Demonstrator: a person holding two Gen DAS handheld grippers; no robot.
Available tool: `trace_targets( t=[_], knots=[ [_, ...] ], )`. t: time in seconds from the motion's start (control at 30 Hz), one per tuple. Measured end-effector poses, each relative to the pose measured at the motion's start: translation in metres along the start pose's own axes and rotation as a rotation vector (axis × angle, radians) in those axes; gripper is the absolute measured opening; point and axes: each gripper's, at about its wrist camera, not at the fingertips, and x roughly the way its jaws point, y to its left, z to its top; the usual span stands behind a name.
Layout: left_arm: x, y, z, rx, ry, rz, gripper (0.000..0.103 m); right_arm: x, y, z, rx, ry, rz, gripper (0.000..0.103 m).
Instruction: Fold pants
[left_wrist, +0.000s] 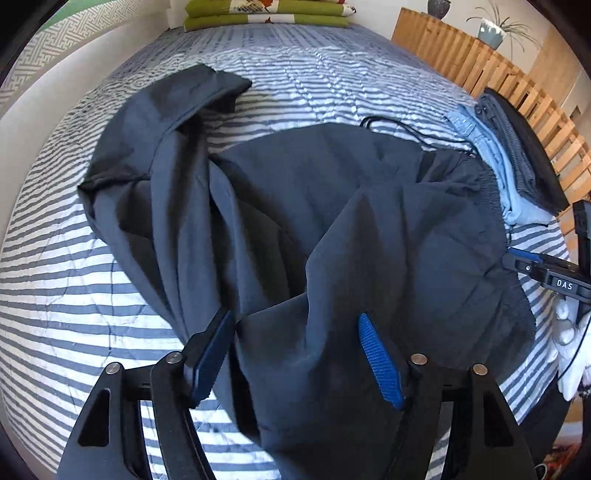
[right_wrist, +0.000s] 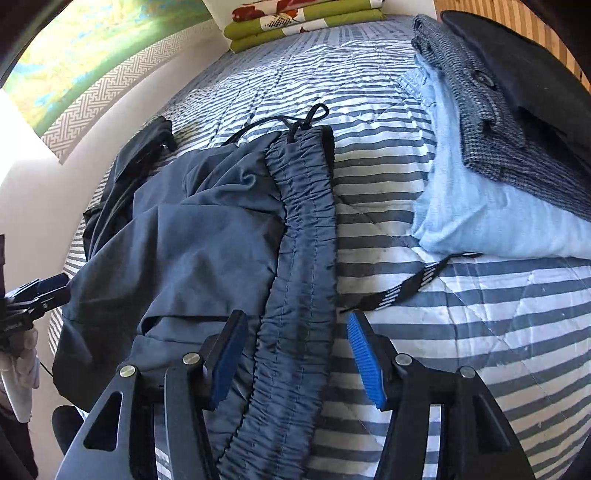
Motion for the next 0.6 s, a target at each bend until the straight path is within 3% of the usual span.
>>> trace_targets(
  t=[0.03,0.07,0.1,0.17,0.3,0.43,0.53,0.57,0.6],
  knots=[
    [0.013,-0.002,0.001,0.011,0.025,0.001,0.025,0.005,0.002,0.001,-0.003,0.010,-0.006,0.039],
    [0.021,-0.002,0.001,0.015,0.047,0.013,0.004,0.009,0.002,0.002,-0.009,0.021,-0.025,0.019],
    [0.024,-0.004,0.000,0.011,0.050,0.013,0.004,0.011,0.003,0.002,-0.015,0.030,-0.037,0.010],
    [0.013,-0.004,-0.004,0.012,0.016,-0.008,0.003,0.005,0.002,0.003,-0.021,0.014,-0.043,0.005],
    [-0.023,0.004,-0.015,-0.009,-0.041,-0.063,0.003,-0.030,0.002,0.000,-0.036,-0.060,-0.009,0.002],
    [-0.051,0.004,-0.030,0.018,-0.058,-0.056,0.003,-0.054,0.013,-0.007,-0.098,-0.096,0.011,0.003],
    [-0.067,0.001,-0.043,0.027,-0.068,-0.083,0.003,-0.042,0.012,-0.006,-0.070,-0.030,0.029,0.006],
    [-0.068,-0.001,-0.047,0.033,-0.065,-0.084,0.003,-0.037,0.011,-0.006,-0.054,-0.016,0.037,0.008],
    [-0.070,-0.001,-0.051,0.038,-0.059,-0.078,0.003,-0.032,0.010,-0.006,-0.044,-0.007,0.042,0.016]
  ],
)
